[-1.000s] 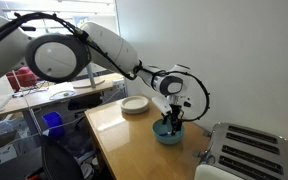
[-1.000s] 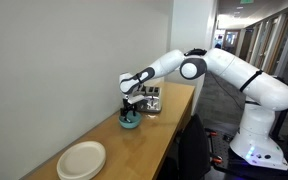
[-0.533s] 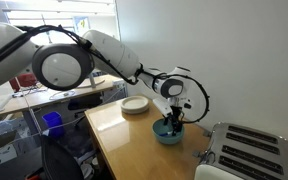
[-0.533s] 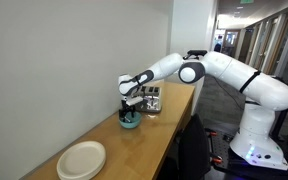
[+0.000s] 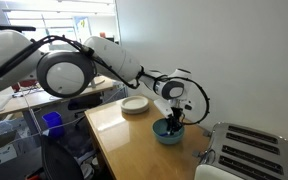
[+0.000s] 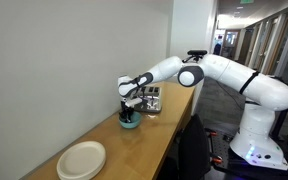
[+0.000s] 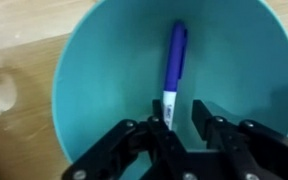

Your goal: Remove the marker from the bowl and put it on the table

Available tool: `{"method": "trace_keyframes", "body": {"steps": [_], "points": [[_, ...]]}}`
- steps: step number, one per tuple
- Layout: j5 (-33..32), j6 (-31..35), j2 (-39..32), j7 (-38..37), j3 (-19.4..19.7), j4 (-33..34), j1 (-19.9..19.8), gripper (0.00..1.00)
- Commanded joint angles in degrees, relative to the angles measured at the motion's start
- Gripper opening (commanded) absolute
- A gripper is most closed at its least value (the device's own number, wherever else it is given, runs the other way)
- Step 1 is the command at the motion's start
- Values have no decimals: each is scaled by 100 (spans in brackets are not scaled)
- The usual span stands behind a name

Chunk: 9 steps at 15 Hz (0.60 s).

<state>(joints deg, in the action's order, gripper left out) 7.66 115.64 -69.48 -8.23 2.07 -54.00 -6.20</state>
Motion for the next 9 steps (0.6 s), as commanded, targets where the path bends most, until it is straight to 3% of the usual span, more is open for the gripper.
{"method": "trace_keyframes", "body": {"steps": [1, 3, 9], "points": [[0, -279, -128, -261, 20, 357, -5, 8], [-1, -218, -71, -328, 63, 313, 8, 0], [-63, -58, 386, 1, 94, 9, -21, 3]]}}
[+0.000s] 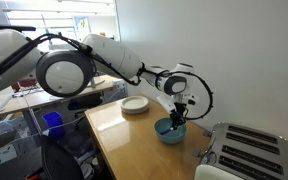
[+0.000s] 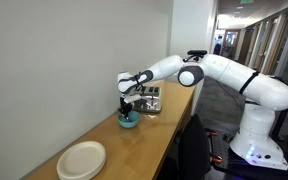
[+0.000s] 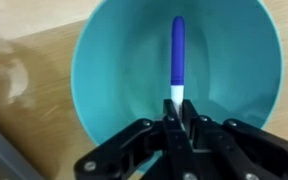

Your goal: Remove the marker from the bowl and put it on the table

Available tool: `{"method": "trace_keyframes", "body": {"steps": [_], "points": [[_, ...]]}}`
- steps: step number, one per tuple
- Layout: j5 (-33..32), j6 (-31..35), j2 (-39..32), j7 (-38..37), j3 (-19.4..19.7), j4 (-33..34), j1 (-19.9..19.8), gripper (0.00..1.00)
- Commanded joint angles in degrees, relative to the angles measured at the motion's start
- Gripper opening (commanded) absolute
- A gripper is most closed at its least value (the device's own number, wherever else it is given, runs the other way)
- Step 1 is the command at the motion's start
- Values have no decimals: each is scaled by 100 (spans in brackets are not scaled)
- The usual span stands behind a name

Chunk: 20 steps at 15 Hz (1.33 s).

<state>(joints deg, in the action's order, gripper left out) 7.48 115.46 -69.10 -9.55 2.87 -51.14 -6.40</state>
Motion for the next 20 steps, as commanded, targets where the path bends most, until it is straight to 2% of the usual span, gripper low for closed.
{"method": "trace_keyframes", "body": {"steps": [1, 8, 13, 17, 20], "points": [[-83, -19, 505, 291, 11, -399, -9, 3], [-573, 346, 2086, 2328, -8, -2039, -120, 3], [-862, 530, 3161, 3481, -181, -3347, -397, 3], [-883, 757, 3955, 4246, -180, -4634, -622, 3], [-976, 1340, 4476, 4735, -133, -5718, -761, 3]]}}
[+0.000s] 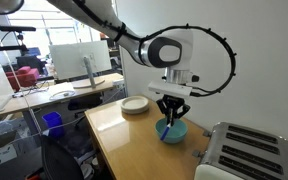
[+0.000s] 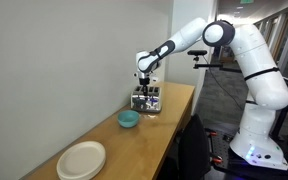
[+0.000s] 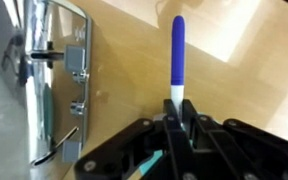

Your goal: Remove the marker from the bowl and put it on the table

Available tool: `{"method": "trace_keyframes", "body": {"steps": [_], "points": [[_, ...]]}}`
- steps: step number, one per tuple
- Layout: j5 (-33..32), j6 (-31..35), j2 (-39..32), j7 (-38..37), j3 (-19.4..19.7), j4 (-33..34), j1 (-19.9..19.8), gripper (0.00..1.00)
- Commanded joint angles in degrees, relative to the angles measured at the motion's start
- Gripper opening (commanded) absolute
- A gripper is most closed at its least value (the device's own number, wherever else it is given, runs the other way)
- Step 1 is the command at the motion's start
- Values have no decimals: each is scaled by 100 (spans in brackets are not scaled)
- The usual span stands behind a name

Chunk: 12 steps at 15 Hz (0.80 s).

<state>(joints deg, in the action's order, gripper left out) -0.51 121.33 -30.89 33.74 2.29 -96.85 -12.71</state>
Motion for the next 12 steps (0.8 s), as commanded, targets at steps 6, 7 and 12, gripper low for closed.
{"method": "trace_keyframes", "body": {"steps": [6, 7, 12], "points": [[-1186, 2105, 1133, 19, 63, -2709, 206, 3], [-1322, 2132, 1139, -40, 66, -2789, 257, 3], [-1547, 1654, 1256, 103, -26, -2817, 365, 3]]}}
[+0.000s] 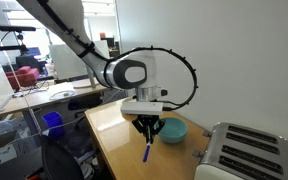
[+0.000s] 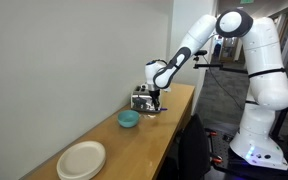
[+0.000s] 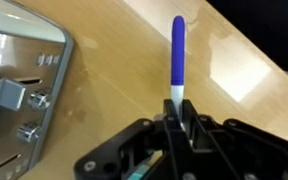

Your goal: Remove the marker from the bowl and put it on the table

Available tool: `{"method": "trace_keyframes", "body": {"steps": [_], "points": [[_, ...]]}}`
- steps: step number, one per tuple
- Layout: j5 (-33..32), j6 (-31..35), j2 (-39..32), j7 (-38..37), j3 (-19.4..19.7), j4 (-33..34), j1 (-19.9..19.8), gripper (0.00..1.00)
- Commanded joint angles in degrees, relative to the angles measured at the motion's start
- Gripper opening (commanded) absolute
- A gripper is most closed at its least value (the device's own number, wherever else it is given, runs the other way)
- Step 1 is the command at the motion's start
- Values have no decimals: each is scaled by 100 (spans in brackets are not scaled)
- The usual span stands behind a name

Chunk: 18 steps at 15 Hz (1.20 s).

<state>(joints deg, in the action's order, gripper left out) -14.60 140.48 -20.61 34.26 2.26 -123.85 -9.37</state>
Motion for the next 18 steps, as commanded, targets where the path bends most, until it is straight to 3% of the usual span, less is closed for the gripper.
{"method": "trace_keyframes", "body": {"steps": [1, 10, 13, 14, 16, 18], "points": [[-100, -369, 265, 143, -59, -113, 28, 3], [-106, -1170, 339, 844, -423, -148, 225, 3], [-54, -1064, 396, 929, -429, -329, 222, 3], [-24, -947, 429, 853, -417, -410, 222, 38], [20, -761, 356, 791, -395, -411, 197, 44], [-8, -452, 241, 659, -346, -308, 194, 59]]}}
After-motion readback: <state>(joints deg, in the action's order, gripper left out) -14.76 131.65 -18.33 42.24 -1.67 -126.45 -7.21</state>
